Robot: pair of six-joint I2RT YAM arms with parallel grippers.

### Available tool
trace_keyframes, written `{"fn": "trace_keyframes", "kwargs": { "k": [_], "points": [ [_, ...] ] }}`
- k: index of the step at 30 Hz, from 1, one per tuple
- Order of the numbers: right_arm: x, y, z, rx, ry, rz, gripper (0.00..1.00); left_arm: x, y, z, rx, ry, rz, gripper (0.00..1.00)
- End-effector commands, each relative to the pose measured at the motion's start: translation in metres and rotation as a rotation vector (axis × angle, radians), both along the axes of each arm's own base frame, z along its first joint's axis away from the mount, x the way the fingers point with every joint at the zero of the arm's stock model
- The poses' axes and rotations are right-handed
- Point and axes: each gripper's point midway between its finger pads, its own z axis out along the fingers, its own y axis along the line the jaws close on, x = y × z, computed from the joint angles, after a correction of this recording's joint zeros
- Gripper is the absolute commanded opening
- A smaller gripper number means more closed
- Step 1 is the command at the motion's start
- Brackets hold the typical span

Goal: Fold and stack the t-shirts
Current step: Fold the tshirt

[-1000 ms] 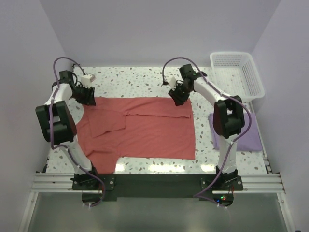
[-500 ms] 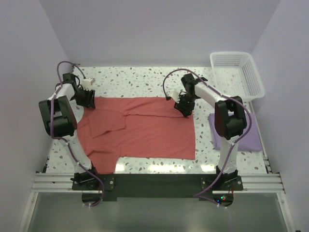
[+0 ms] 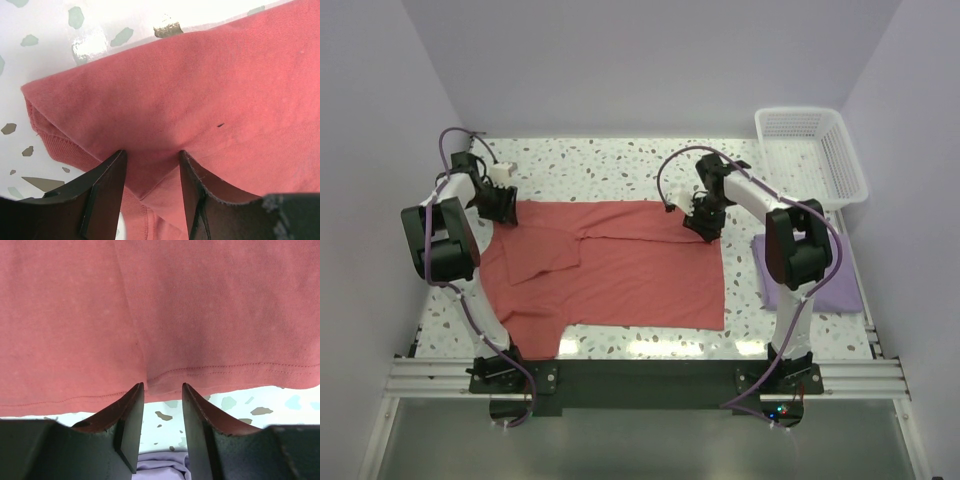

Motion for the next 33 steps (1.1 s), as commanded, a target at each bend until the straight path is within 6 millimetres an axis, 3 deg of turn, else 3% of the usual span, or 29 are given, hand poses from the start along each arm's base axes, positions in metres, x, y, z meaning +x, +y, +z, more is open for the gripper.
{"fn": "trace_keyframes", "kwargs": {
  "k": [1,9,15,18,20,33],
  "points": [
    [-0.002,-0.002,0.011,0.001,-0.007,0.021,0.41,0.009,0.007,-0.007,0.023,-0.007,0.017,0.52],
    [0.001,-0.003,0.000,-0.020,0.004,0.016,0.42,0.007,0.007,-0.011,0.028,0.005,0.012,0.53],
    [0.008,-0.006,-0.006,-0.045,-0.016,0.021,0.25,0.006,0.009,-0.015,0.037,0.019,0.011,0.52],
    [0.010,-0.008,-0.006,-0.051,-0.024,0.026,0.04,0.005,0.011,-0.018,0.041,0.032,0.015,0.52],
    [0.013,-0.007,-0.002,-0.048,-0.038,0.026,0.00,0.005,0.013,-0.020,0.049,0.036,0.018,0.52],
    [0.013,-0.007,0.030,-0.035,-0.073,0.077,0.00,-0.001,0.019,-0.034,0.080,0.084,0.025,0.45]
  ]
}}
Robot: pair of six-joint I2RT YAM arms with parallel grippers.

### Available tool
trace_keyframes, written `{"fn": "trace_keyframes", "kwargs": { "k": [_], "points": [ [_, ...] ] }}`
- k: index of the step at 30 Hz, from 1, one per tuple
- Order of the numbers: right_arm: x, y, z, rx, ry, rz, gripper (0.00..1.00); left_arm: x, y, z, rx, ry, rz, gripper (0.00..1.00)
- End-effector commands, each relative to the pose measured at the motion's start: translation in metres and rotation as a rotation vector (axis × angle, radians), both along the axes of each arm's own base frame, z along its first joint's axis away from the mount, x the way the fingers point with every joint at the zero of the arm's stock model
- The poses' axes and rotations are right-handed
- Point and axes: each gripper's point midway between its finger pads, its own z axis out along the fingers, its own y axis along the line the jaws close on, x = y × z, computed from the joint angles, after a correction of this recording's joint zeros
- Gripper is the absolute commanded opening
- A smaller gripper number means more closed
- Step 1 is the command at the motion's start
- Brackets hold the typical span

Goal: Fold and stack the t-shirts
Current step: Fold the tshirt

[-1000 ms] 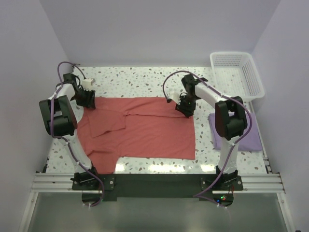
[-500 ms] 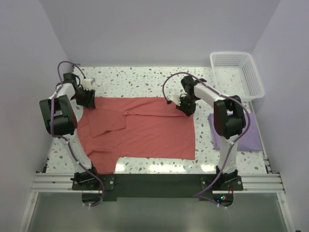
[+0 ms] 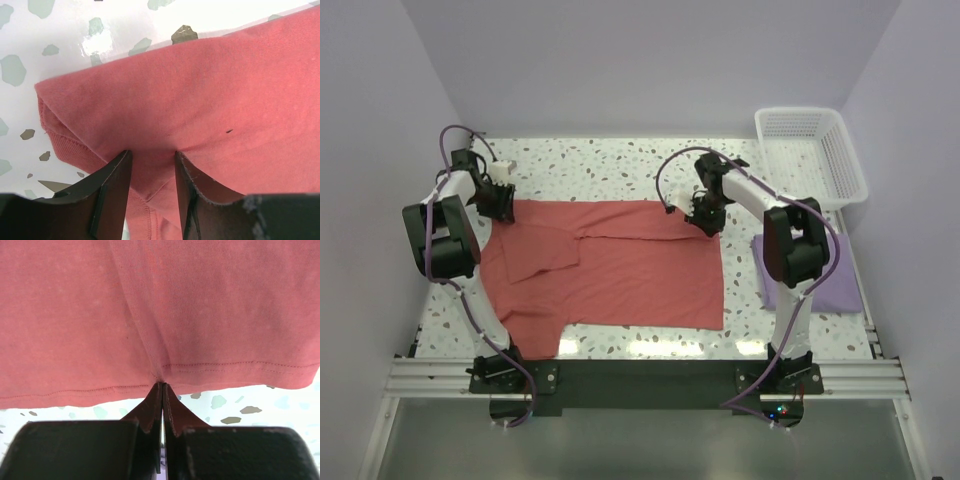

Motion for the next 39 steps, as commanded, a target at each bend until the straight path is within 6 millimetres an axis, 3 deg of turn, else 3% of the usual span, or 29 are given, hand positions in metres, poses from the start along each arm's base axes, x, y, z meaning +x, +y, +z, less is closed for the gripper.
{"fn": "trace_keyframes", "kwargs": {
  "k": [1,14,18,19,20,22,26,28,31,36,39],
  "points": [
    [0.007,-0.003,0.034,-0.001,-0.074,0.048,0.00,-0.010,0.011,-0.031,0.050,0.082,0.012,0.44],
    [-0.002,-0.025,0.021,-0.060,-0.053,0.064,0.00,-0.011,0.019,-0.033,0.086,0.098,0.013,0.44],
    [-0.012,-0.015,0.017,-0.045,0.002,0.075,0.00,-0.011,0.016,-0.032,0.070,0.095,0.005,0.46],
    [-0.009,-0.009,0.020,-0.030,0.009,0.054,0.09,-0.009,0.011,-0.029,0.047,0.082,-0.005,0.48],
    [-0.011,-0.006,0.024,-0.014,0.030,0.039,0.28,-0.007,0.008,-0.024,0.027,0.061,-0.013,0.48],
    [-0.001,0.007,0.038,0.052,0.010,-0.024,0.36,0.002,-0.005,-0.001,-0.030,-0.011,-0.042,0.51],
    [0.025,0.027,0.062,0.153,-0.059,-0.168,0.36,0.018,-0.012,0.053,-0.054,-0.162,-0.058,0.52],
    [0.035,0.035,0.064,0.183,-0.059,-0.268,0.35,0.020,-0.014,0.063,-0.056,-0.179,-0.061,0.52],
    [0.040,0.037,0.056,0.168,-0.036,-0.364,0.33,0.012,-0.017,0.065,-0.062,-0.151,-0.075,0.52],
    [0.039,0.027,0.024,0.091,-0.019,-0.408,0.30,-0.028,-0.022,0.045,-0.066,-0.016,-0.118,0.51],
    [0.032,0.024,0.015,0.047,0.001,-0.399,0.28,-0.051,-0.026,0.038,-0.053,0.012,-0.129,0.51]
  ]
}}
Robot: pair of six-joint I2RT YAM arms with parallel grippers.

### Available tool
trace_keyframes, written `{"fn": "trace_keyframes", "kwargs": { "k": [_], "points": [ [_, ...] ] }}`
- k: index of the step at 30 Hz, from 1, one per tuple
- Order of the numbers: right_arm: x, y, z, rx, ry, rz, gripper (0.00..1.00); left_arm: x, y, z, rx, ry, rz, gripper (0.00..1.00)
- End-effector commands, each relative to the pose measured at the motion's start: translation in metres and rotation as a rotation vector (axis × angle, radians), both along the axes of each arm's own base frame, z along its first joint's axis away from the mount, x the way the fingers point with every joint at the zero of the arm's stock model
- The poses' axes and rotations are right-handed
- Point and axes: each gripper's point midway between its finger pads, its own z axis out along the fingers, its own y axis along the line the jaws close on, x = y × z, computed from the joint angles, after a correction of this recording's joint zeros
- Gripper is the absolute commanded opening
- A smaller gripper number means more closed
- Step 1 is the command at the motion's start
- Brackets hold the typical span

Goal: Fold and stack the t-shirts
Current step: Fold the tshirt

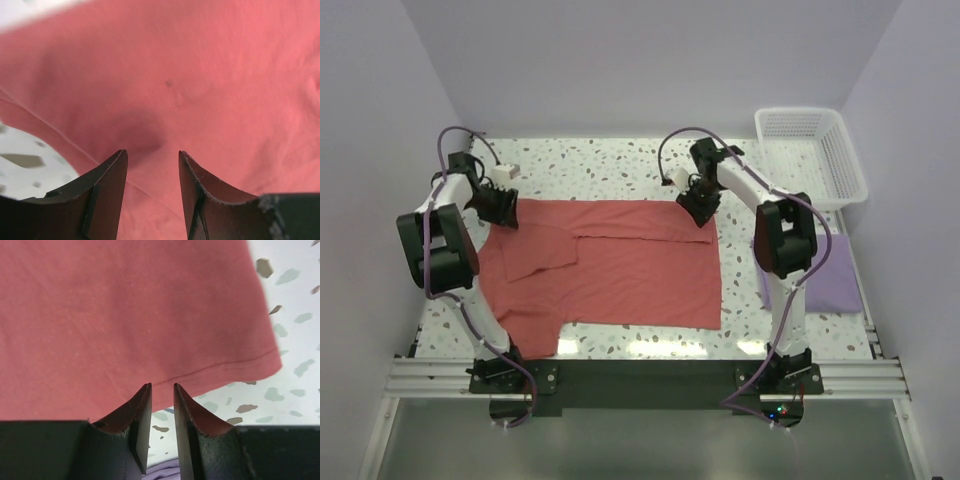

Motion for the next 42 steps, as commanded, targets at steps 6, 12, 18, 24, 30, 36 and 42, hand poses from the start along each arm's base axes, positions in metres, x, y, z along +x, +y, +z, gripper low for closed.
{"fn": "trace_keyframes", "kwargs": {
  "k": [6,12,18,24,30,36,42],
  "points": [
    [-0.023,-0.004,-0.010,-0.083,0.026,-0.014,0.26,-0.067,-0.003,-0.013,0.064,0.112,-0.033,0.47],
    [-0.001,-0.030,-0.049,-0.244,-0.015,-0.024,0.24,-0.056,-0.003,-0.031,0.077,0.131,-0.021,0.45],
    [0.049,-0.052,-0.061,-0.334,-0.128,-0.082,0.22,-0.014,-0.017,-0.047,0.038,0.118,0.049,0.43],
    [0.096,-0.062,-0.066,-0.363,-0.229,-0.131,0.20,0.036,-0.014,-0.060,0.050,0.086,0.114,0.42],
    [0.136,-0.056,-0.049,-0.351,-0.371,-0.161,0.31,0.068,-0.016,-0.053,0.005,0.022,0.113,0.44],
    [0.154,-0.035,0.041,-0.212,-0.544,-0.200,0.56,0.098,-0.035,0.056,-0.074,-0.257,0.033,0.55],
    [0.116,0.003,0.136,-0.023,-0.612,-0.161,0.81,0.079,-0.038,0.186,-0.028,-0.570,-0.098,0.81]
  ]
}}
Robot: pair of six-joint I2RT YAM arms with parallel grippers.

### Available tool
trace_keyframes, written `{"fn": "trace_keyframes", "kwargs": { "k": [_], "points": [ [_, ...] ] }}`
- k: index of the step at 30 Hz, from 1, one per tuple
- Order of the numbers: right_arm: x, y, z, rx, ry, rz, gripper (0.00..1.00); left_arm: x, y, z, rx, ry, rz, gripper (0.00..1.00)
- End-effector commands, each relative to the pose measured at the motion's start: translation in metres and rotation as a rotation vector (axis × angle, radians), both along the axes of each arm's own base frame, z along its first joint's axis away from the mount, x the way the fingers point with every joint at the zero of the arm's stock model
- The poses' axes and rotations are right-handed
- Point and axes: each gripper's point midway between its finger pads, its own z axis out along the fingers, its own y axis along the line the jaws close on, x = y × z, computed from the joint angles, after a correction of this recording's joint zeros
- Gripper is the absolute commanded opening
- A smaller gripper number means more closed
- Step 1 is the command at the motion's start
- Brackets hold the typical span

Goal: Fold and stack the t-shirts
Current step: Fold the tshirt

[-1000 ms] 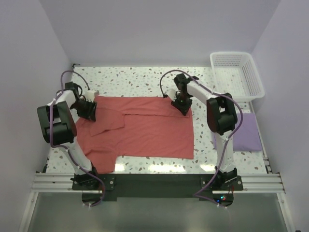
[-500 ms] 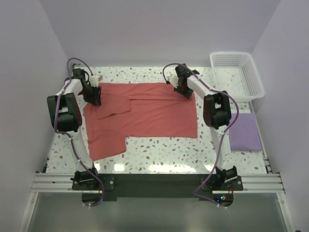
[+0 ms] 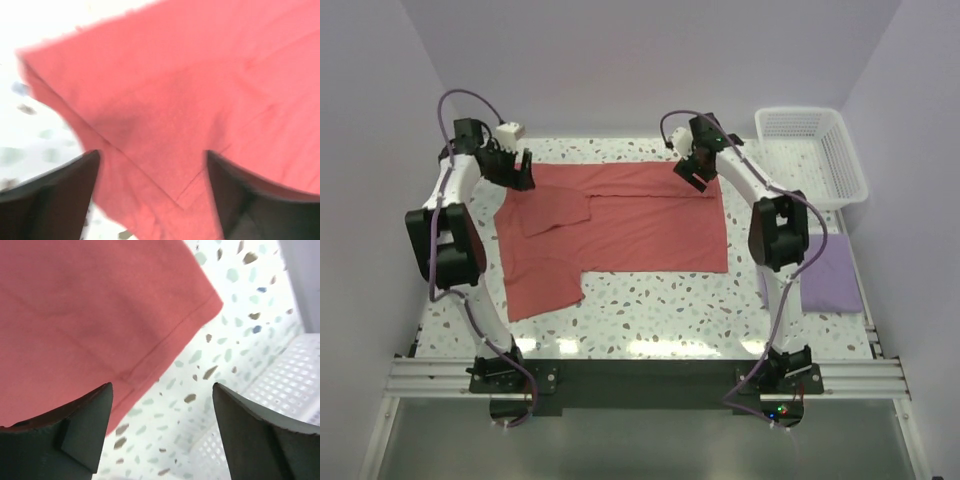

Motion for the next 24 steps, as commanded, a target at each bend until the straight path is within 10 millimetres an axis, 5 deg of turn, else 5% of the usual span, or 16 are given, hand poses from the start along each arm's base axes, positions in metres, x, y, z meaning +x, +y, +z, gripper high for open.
{"fn": "trace_keyframes", "kwargs": {
  "k": [1,3,6,7,8,11,13,15,16,18,19,24],
  "points": [
    [-0.027,0.036,0.137,0.183,-0.206,0.080,0.85,-0.006,-0.001,0.140,0.037,-0.389,-0.094,1.00],
    [-0.044,0.044,0.158,0.238,-0.222,0.108,0.90,-0.021,-0.006,0.182,0.035,-0.508,-0.127,1.00],
    [-0.074,0.050,0.180,0.305,-0.254,0.107,0.99,-0.033,0.000,0.200,0.077,-0.570,-0.063,1.00],
    [-0.087,0.050,0.171,0.291,-0.218,0.146,0.99,-0.037,-0.001,0.197,0.107,-0.572,-0.094,1.00],
    [-0.102,0.052,0.182,0.301,-0.210,0.209,0.99,-0.053,-0.010,0.185,0.094,-0.513,-0.163,1.00],
    [-0.157,0.050,0.156,0.272,-0.008,0.320,0.99,-0.085,-0.024,0.166,0.152,-0.457,-0.409,1.00],
    [-0.192,0.036,0.121,0.209,0.144,0.345,0.99,-0.129,-0.035,0.130,0.158,-0.338,-0.571,1.00],
    [-0.211,0.022,0.109,0.173,0.164,0.329,0.99,-0.175,-0.042,0.097,0.155,-0.240,-0.680,0.99],
    [-0.232,0.011,0.078,0.131,0.244,0.358,0.99,-0.189,-0.043,0.088,0.156,-0.213,-0.700,0.98],
    [-0.252,0.003,0.066,0.092,0.253,0.423,0.99,-0.227,-0.049,0.063,0.151,-0.150,-0.772,0.96],
    [-0.268,-0.006,0.042,0.051,0.309,0.440,0.99,-0.238,-0.050,0.056,0.151,-0.130,-0.790,0.96],
    [-0.268,-0.021,-0.004,-0.039,0.305,0.431,0.88,-0.287,-0.052,0.013,0.154,-0.018,-0.837,0.91]
  ]
}}
